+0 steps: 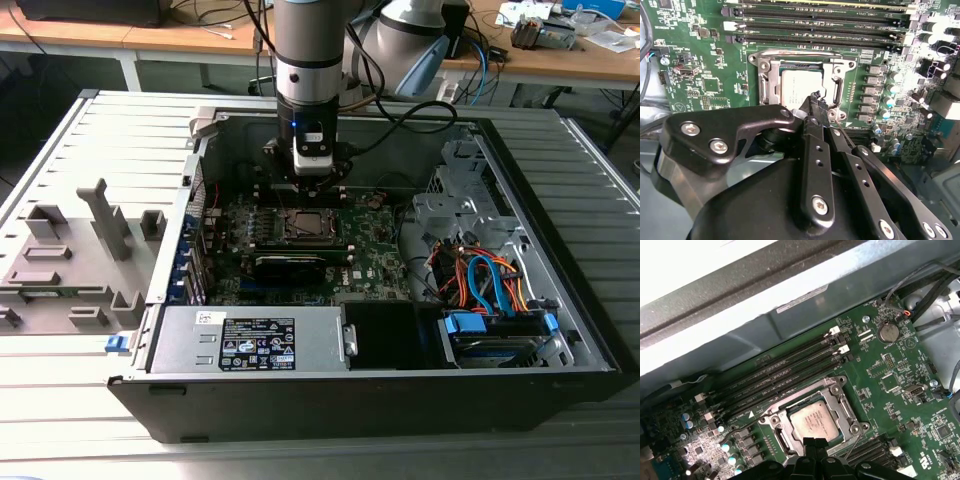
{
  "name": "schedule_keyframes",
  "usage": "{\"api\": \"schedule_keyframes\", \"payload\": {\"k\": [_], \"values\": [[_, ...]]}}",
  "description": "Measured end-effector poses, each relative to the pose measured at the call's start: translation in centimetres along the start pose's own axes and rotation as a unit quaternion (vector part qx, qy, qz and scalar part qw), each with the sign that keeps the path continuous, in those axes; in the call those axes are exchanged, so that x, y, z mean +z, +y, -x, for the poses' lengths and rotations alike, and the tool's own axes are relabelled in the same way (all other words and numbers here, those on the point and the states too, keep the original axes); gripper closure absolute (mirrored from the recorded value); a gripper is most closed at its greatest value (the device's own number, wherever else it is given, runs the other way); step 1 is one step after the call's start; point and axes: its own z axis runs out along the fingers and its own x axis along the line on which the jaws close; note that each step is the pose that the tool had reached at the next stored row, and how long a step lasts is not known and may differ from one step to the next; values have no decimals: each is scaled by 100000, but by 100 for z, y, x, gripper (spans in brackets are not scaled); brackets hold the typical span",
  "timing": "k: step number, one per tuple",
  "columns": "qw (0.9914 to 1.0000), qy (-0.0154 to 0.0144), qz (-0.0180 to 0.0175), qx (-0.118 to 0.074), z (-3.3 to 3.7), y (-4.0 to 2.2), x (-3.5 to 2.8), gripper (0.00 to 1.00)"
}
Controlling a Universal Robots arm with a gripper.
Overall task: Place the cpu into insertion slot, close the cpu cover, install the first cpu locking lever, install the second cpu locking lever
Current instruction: 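Install the first cpu locking lever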
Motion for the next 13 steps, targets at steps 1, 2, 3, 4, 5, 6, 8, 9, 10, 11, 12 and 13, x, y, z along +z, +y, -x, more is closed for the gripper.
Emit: {"api": "schedule_keyframes", "payload": {"k": [1,2,3,4,5,6,8,9,10,11,12,13], "values": [[100000,-4,6,-96,0,0,0,89],[100000,-3,10,-169,0,0,0,89],[99999,-6,17,-349,0,0,0,89],[99999,-7,19,-423,0,0,0,89],[99999,-9,22,-502,0,0,0,89],[99998,-9,26,-595,0,0,0,89],[99997,-14,40,-741,0,0,1,89],[99997,-14,40,-821,0,0,1,89],[99995,-16,45,-956,0,0,0,89],[99993,-20,44,-1148,0,0,0,89],[99991,-24,50,-1315,0,0,0,89],[99989,-26,57,-1460,0,0,0,89]]}}
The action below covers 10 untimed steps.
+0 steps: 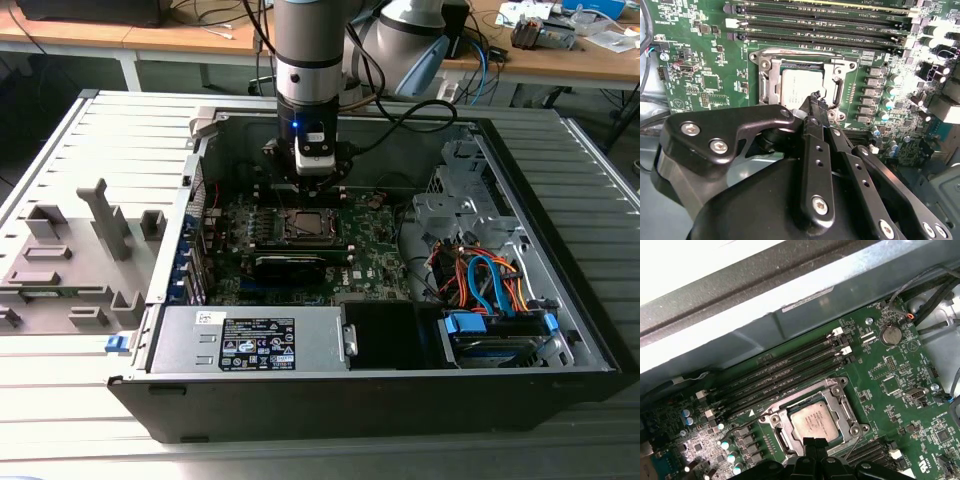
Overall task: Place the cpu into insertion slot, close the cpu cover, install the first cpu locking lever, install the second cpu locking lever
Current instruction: 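Install the first cpu locking lever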
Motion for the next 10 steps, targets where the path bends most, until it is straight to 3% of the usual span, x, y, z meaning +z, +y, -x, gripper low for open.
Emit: {"api": "schedule_keyframes", "payload": {"k": [10], "values": [[99994,-17,45,-1081,0,0,0,89]]}}
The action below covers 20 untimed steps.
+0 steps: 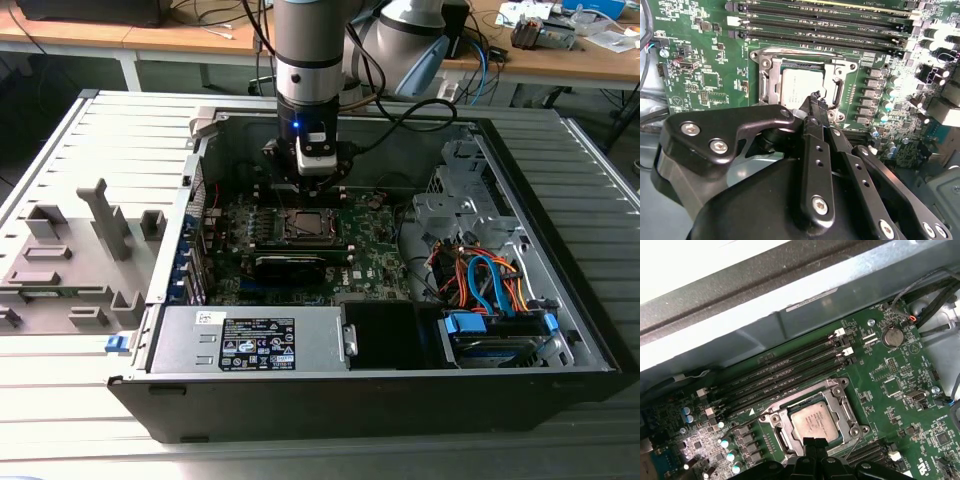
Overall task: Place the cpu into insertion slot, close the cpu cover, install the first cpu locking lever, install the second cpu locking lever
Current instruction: 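Install the first cpu locking lever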
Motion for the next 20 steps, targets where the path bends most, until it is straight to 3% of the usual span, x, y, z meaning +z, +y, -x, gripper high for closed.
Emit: {"api": "schedule_keyframes", "payload": {"k": [20], "values": [[99982,-34,73,-1899,0,0,0,89]]}}
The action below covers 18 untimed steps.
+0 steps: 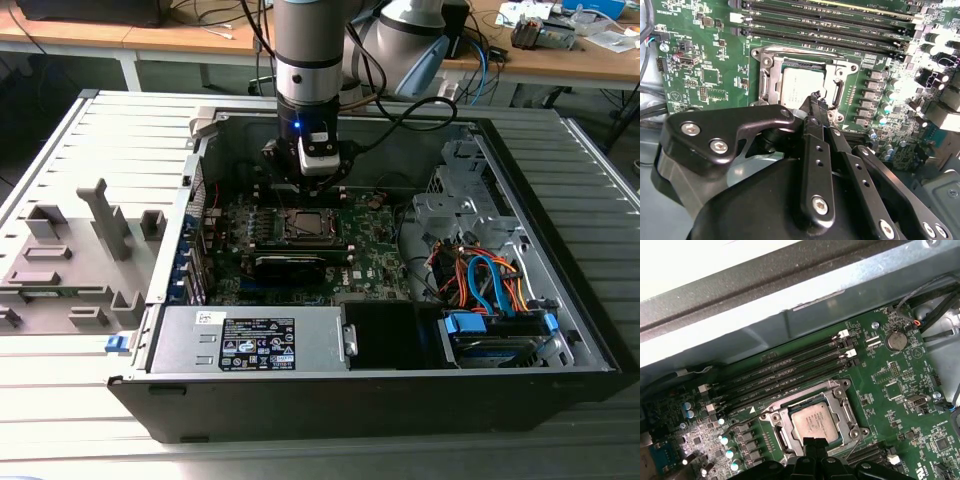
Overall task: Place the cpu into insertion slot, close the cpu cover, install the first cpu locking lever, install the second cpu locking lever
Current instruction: 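Install the first cpu locking lever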
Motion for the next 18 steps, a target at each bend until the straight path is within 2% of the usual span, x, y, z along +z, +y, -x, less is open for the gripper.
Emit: {"api": "schedule_keyframes", "payload": {"k": [18], "values": [[99980,-34,76,-2011,0,0,0,89]]}}
